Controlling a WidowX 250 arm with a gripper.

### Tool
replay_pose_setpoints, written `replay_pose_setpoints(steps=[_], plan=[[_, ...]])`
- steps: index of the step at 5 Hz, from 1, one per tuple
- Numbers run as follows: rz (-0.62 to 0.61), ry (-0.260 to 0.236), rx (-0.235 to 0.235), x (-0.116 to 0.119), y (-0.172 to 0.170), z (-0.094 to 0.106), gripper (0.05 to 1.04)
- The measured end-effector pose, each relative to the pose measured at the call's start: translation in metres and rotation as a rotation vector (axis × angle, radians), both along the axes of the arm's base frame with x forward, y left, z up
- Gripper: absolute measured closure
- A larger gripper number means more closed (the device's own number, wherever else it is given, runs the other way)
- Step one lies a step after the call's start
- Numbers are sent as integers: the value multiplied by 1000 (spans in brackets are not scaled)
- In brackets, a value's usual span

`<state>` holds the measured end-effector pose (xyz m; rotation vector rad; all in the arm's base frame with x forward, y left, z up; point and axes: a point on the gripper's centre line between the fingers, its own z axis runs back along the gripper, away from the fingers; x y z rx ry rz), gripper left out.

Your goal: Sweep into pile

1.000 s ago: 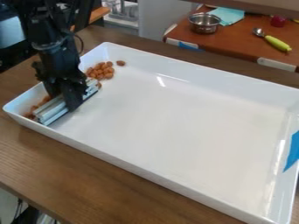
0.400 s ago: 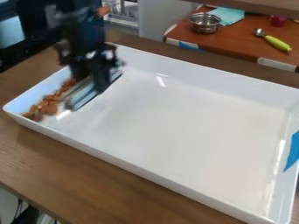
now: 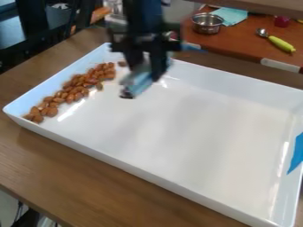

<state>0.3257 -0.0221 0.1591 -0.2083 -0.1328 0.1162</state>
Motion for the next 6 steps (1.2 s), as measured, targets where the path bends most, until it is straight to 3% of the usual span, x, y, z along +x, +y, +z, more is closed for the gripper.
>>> replay_pose_setpoints(steps=[1,2,3,4,5,6], plan=[[-28,-36,53,2,-47,-2,704],[-38,-45,105,9,-73,-21,704],[-28,-35,139,15,-91,-49,704],[-14,-2,161,26,-100,-72,638],[-16,51,95,31,-106,-68,326],[-32,106,17,27,-95,-42,95]])
